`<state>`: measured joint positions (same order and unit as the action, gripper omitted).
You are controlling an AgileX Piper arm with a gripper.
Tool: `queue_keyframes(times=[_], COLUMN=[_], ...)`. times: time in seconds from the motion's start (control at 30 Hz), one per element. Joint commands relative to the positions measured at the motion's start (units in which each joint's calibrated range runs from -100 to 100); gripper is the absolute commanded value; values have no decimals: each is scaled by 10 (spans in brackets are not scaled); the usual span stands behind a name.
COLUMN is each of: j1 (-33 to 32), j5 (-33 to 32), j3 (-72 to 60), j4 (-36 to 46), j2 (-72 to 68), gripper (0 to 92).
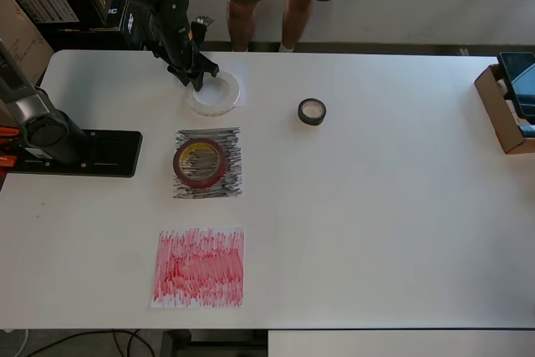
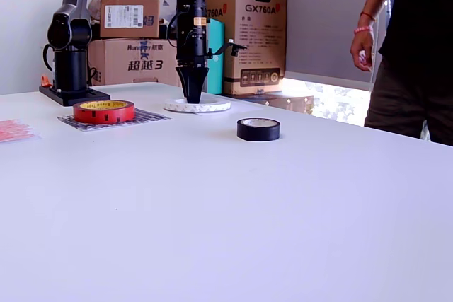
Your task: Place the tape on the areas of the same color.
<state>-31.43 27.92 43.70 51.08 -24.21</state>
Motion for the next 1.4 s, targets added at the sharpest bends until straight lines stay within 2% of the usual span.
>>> queue_keyframes(times=[0.0, 0.73, 0.8, 1.0, 1.1, 1.23, 1.37], j1=[2, -3, -3, 4, 5, 5, 4], j5=[4, 17, 17, 15, 15, 15, 15], j3=[-2, -2, 0, 1, 1, -3, -7], j4=[-23, -21, -21, -21, -21, -21, -21], j2=[-2, -2, -2, -2, -2, -1, 2], gripper=[73, 84, 139, 444, 551, 621, 628])
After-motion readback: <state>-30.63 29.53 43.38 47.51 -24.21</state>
